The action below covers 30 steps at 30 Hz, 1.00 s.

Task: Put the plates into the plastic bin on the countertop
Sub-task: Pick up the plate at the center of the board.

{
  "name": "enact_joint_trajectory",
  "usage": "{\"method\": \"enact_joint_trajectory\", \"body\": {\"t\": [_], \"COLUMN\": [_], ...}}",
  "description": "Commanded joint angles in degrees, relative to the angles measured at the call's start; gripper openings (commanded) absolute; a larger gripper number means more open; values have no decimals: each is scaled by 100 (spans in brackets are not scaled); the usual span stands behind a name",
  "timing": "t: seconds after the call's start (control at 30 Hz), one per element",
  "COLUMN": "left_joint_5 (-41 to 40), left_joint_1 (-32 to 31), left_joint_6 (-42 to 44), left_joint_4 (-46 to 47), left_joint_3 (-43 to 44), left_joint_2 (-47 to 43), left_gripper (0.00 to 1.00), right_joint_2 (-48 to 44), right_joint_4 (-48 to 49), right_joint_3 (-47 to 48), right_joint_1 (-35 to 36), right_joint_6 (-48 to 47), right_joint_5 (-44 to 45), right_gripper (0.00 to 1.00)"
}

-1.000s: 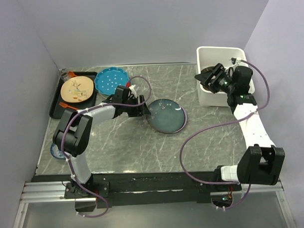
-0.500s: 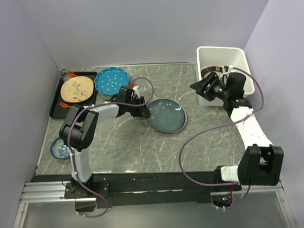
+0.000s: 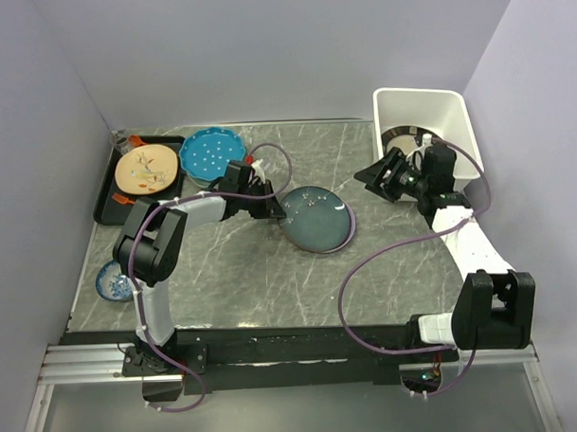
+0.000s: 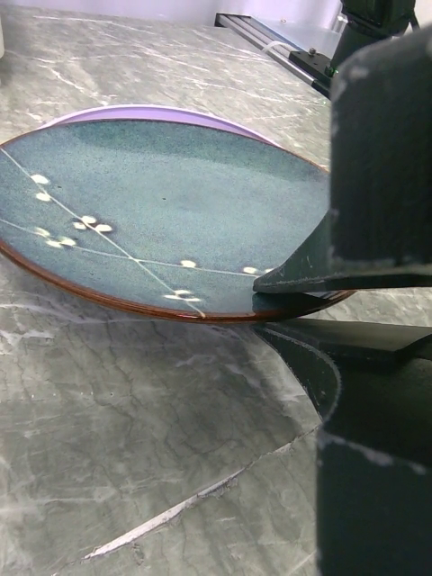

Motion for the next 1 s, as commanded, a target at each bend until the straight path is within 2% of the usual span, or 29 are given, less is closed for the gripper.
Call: {"method": "enact_joint_trajectory", "body": {"t": [0.0,0.53,0.97], "left_joint_5": [154,760,1191], "left_joint_1": [-52,202,449], "left_joint_6": [131,-326,-607], "left_joint_4": [54,537,845], "left_joint_3": [103,-160,-433], "left_joint_2": [-175,-772,-1300], "left_gripper": [1,1,1], "right_joint_2": [47,240,443], "right_joint_4": [374,453,910], "right_joint_3": [-216,-630,-893], "right_joint_1": [53,132,167], "right_joint_6": [-67,-208,-120], "right_joint_5": [-188,-425,-592], "right_gripper": [65,65,65]}}
